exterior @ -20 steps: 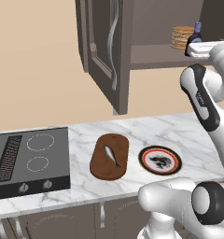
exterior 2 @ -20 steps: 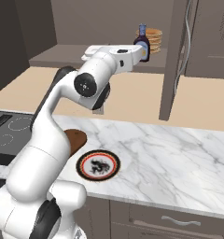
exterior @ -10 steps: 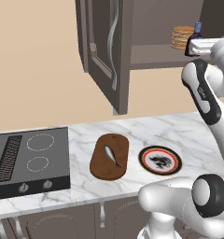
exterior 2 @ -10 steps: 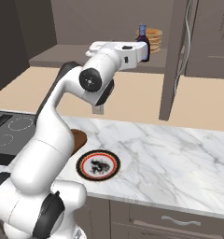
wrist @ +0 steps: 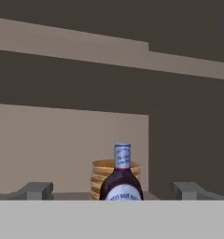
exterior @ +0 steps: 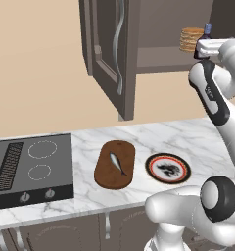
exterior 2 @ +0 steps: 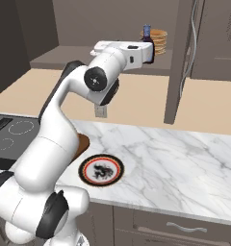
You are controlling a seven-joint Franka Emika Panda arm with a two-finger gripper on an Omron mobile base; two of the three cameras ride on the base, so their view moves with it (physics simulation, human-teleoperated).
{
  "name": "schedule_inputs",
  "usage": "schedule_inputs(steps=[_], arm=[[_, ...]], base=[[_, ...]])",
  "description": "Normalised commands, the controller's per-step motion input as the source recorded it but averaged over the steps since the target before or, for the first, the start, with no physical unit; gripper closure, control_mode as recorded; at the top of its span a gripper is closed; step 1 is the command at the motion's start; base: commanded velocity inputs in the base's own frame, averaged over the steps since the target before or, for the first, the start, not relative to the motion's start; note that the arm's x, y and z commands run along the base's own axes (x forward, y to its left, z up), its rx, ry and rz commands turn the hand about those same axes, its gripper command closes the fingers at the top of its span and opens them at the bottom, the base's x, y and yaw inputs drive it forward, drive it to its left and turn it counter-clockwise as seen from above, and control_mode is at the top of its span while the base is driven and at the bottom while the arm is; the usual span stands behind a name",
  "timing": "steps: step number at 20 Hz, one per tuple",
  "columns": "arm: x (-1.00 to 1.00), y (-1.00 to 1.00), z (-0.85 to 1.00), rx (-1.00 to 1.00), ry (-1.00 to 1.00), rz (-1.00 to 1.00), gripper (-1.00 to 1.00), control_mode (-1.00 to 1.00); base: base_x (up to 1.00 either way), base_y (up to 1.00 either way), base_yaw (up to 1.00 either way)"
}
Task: Pick the fish from the plate and place it on the cutting board. Then pick the condiment bottle from the cabinet and place it next to the cutting board.
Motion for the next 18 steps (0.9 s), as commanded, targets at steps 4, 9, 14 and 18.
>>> schedule_inputs(steps=[4,9,14,18], arm=[[0.16,-0.04,0.01,0.01,0.0,0.0,-1.0,-1.0],[0.14,-0.09,0.03,0.01,0.0,0.0,-1.0,-1.0],[0.11,-0.07,0.01,0.0,0.0,0.0,-1.0,-1.0],[0.12,-0.06,0.0,0.0,0.0,0.0,-1.0,-1.0]], base=[[0.0,0.0,0.0],[0.0,0.0,0.0],[0.0,0.0,0.0],[0.0,0.0,0.0]])
